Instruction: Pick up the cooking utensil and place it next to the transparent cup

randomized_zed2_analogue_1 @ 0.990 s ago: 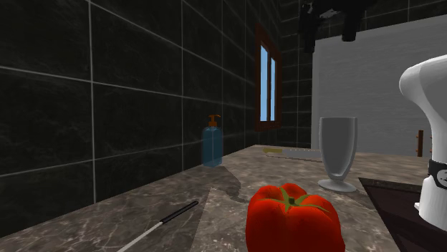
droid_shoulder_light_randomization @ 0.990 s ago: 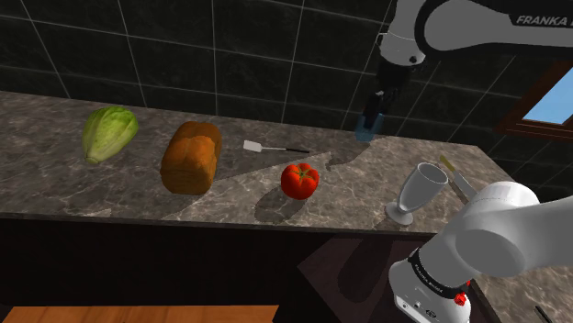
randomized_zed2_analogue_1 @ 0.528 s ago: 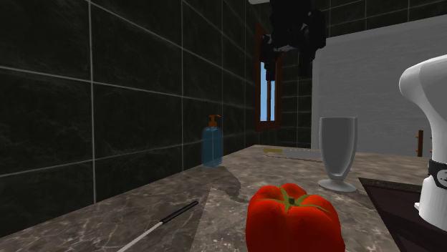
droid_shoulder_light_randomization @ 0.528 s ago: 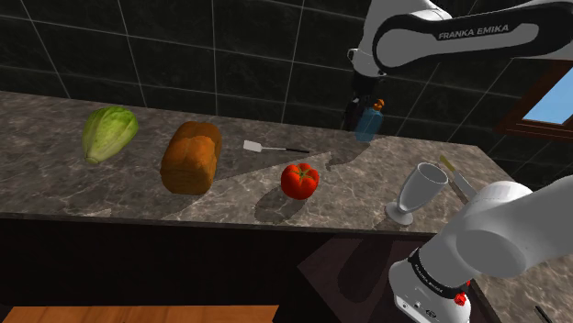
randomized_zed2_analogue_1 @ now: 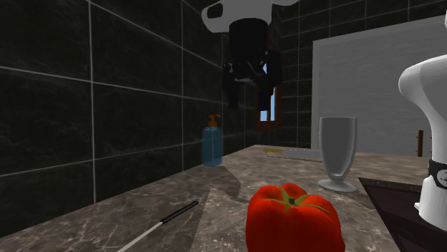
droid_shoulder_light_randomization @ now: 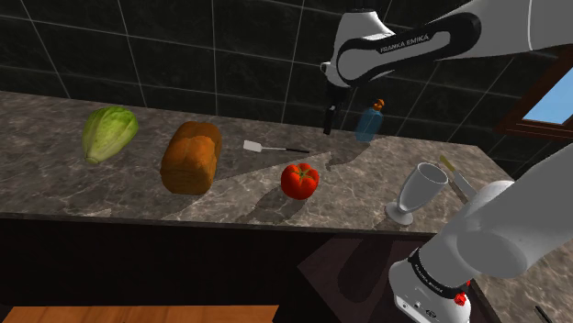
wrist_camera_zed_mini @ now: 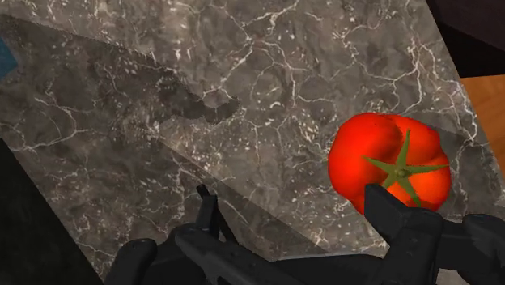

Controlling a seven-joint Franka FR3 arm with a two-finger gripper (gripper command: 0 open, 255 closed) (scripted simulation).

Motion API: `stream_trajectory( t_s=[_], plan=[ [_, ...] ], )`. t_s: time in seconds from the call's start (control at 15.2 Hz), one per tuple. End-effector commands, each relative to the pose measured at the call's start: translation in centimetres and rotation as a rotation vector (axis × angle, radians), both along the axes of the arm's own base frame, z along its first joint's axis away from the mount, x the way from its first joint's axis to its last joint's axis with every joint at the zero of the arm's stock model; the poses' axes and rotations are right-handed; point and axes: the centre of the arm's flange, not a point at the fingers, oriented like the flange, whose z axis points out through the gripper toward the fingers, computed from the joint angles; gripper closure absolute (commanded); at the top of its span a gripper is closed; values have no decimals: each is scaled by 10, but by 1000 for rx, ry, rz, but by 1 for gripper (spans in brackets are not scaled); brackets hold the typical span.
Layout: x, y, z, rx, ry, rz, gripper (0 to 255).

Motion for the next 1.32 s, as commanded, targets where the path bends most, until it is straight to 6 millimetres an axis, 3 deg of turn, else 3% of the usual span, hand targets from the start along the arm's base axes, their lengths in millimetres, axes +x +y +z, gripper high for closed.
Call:
stream_trajectory(
  t_s=[0.0, 0.53, 1.12, 1.25],
  plan=[
    [24, -3, -20, 6, 5, 47, 0],
    [105, 3, -88, 32, 28, 223, 0],
    [192, 29, -166, 61, 55, 422, 0],
    [199, 32, -178, 63, 57, 440, 0]
  ],
)
